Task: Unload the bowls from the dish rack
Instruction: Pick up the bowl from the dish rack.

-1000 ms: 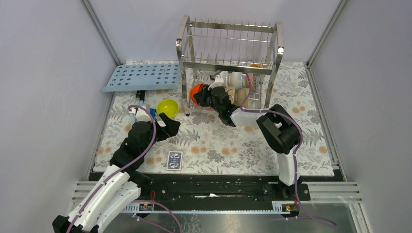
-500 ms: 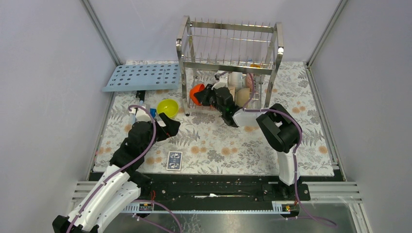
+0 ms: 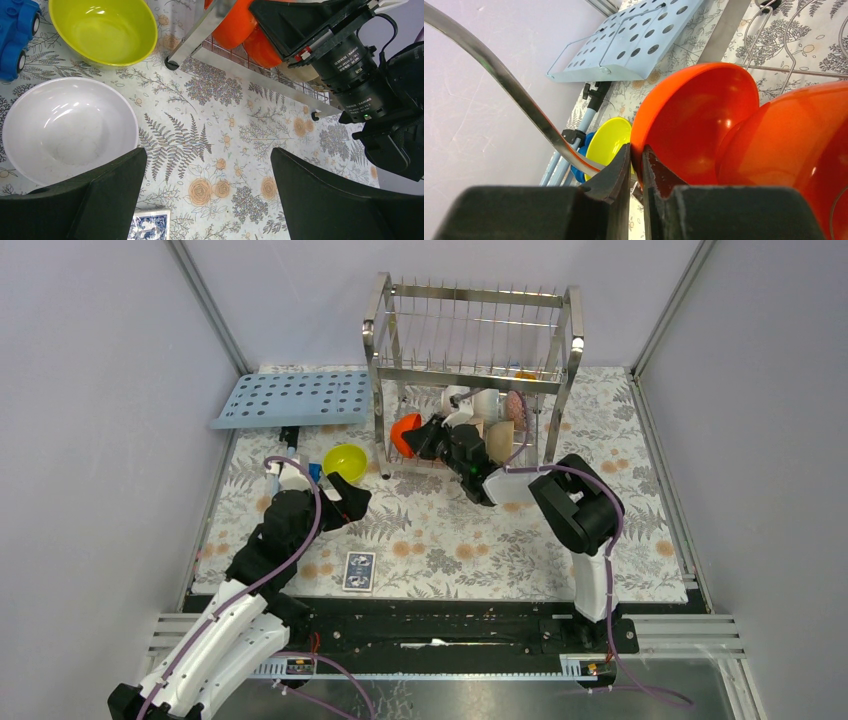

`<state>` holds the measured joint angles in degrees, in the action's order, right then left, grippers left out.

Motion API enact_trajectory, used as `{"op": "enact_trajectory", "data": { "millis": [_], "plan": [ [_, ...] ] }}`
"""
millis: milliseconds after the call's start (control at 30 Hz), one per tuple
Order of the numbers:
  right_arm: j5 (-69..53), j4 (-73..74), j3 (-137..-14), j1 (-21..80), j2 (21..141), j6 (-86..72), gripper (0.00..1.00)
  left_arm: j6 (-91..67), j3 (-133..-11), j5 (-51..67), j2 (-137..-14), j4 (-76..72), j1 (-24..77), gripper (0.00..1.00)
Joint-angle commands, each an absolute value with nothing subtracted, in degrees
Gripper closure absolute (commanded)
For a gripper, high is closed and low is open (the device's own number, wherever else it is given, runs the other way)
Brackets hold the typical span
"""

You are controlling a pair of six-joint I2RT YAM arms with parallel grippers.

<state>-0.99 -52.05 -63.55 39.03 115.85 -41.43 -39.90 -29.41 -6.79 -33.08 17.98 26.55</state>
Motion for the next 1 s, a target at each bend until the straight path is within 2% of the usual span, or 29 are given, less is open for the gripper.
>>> {"op": "enact_trajectory", "data": {
  "millis": [0,500,967],
  "plan": [
    [-2.6,-60.6,-62.0,38.4,111.0,-45.0,1.0,-39.1,-29.2,-7.0,-32.3,15.5,26.6,0.01],
    [-4.7,-69.7,-60.6,37.1,111.9,-52.8,1.0,-39.2,-29.0,-7.2,-31.4,15.5,26.6,0.01],
    [-5.7,-71.7,-58.7,36.7,109.8,-55.3,1.0,-39.2,-29.1,-7.2,-31.1,15.6,26.6,0.01]
  ]
}}
